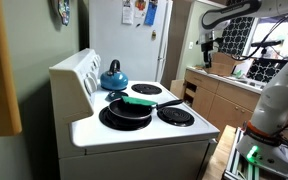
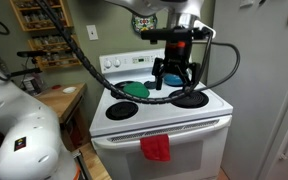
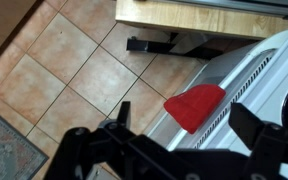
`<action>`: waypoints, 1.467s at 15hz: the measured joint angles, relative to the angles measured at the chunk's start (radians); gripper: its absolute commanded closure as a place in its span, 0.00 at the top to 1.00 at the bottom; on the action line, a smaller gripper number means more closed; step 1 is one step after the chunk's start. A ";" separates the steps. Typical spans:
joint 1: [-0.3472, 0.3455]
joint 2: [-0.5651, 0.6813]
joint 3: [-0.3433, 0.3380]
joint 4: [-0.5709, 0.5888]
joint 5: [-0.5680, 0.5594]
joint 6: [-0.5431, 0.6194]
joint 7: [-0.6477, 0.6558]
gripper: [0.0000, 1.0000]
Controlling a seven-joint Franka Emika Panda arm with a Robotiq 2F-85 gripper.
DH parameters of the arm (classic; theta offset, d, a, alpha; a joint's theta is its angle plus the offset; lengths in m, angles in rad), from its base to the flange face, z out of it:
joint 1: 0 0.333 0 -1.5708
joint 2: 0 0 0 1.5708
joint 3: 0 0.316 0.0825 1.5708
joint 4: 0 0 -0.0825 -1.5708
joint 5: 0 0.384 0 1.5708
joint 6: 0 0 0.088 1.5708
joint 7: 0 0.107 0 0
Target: Take the kitchen towel off of the handle and place it on the stove top
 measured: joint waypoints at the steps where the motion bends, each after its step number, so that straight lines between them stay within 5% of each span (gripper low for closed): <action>1: -0.005 0.040 -0.011 -0.013 0.024 0.004 0.009 1.00; 7: -0.041 0.294 -0.024 -0.027 0.140 0.005 0.049 1.00; 14: -0.056 0.327 -0.021 -0.004 0.157 0.010 0.090 1.00; 22: -0.128 0.511 -0.025 -0.079 0.312 0.338 0.308 1.00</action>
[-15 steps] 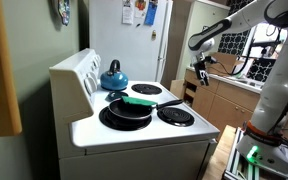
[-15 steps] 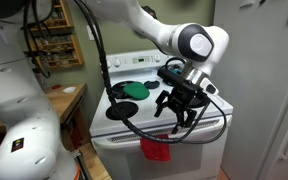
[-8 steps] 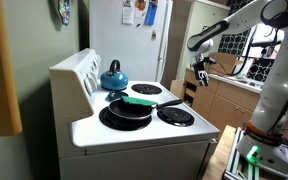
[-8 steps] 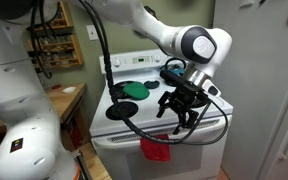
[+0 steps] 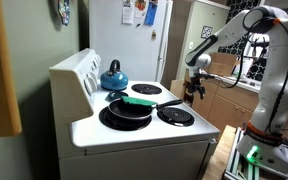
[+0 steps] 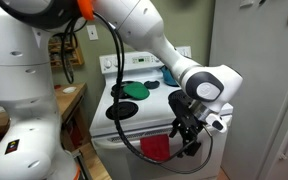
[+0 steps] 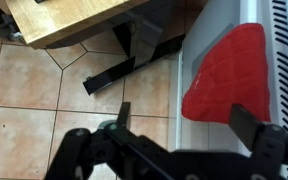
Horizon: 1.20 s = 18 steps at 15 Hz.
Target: Take the kitchen towel off of the handle and place it on the stove top
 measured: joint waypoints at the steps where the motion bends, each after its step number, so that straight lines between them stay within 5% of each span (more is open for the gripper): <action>1: 0.000 0.006 0.001 0.002 0.000 0.000 -0.001 1.00; 7: 0.001 0.002 0.006 0.013 0.014 0.004 0.027 1.00; 18: 0.001 0.170 0.005 0.009 0.154 0.112 0.440 1.00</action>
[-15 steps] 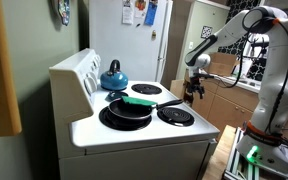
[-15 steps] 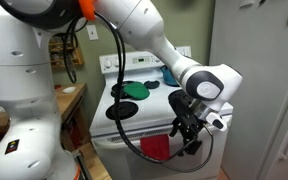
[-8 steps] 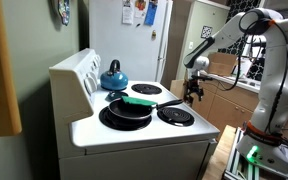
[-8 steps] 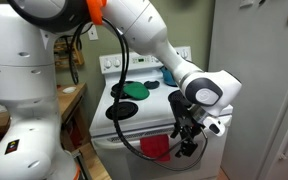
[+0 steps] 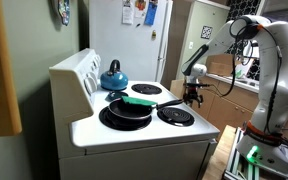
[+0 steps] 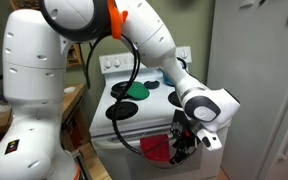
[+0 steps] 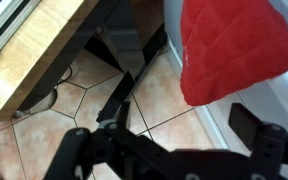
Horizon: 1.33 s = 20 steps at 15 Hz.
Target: Take the kitchen towel off of the handle and place it on the stove top
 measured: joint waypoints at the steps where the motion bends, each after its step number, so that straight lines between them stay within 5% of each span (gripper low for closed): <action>1: 0.000 0.013 0.001 0.002 0.030 0.000 0.028 1.00; 8: 0.001 0.091 0.003 0.019 0.144 0.000 0.202 1.00; 10: 0.003 0.104 0.003 0.025 0.150 0.000 0.238 0.74; 20: 0.005 0.134 0.008 0.063 0.193 -0.014 0.289 0.01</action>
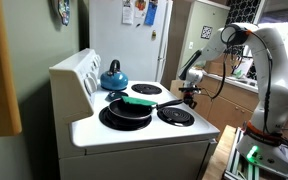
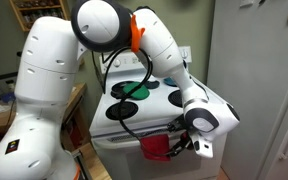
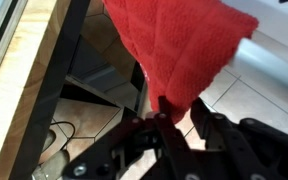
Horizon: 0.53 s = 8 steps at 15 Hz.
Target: Take the kitchen towel off of the handle and place it on the stove top
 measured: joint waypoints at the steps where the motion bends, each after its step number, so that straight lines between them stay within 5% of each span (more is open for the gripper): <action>1: 0.001 -0.006 0.000 0.002 0.000 0.005 0.000 0.00; 8: 0.030 -0.119 0.000 -0.022 -0.013 0.058 0.000 0.01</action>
